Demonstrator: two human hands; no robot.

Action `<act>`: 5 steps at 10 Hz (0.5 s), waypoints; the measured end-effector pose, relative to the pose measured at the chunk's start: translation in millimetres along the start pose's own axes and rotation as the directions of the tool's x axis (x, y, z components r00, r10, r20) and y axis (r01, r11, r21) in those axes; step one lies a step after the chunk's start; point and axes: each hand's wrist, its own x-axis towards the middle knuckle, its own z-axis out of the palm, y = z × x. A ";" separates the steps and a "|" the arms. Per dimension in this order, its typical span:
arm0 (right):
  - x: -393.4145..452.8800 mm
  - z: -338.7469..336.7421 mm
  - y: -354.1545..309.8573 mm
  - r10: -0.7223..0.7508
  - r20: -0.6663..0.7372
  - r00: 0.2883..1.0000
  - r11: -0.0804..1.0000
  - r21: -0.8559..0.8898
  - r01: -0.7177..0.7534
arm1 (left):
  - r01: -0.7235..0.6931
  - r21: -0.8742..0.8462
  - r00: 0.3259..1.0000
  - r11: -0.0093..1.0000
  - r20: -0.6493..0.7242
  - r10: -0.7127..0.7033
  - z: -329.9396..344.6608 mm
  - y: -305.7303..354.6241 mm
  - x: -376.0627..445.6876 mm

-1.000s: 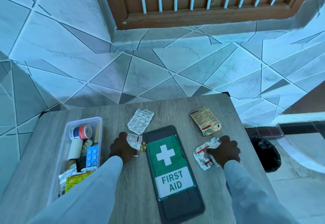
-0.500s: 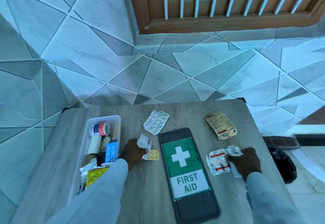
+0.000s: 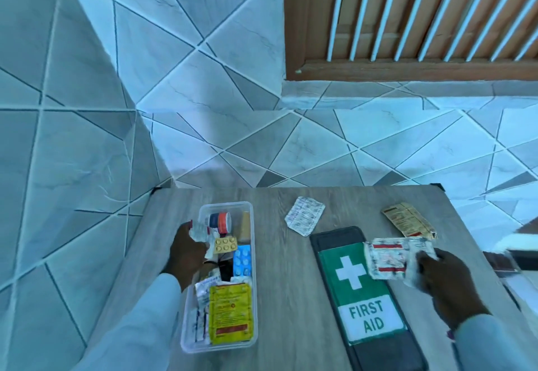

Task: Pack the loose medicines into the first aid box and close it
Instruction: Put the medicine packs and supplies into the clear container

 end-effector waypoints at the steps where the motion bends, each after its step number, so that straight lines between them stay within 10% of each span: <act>1: -26.0 41.0 -7.3 0.035 0.096 0.995 0.998 0.047 -0.039 | -0.110 0.168 0.994 0.980 0.005 0.111 -0.9 -1.4 -3.1; 5: -118.4 211.9 -13.7 0.109 0.259 0.960 0.921 0.338 -0.196 | -0.326 0.628 0.945 0.707 0.230 0.231 -26.6 -17.5 6.5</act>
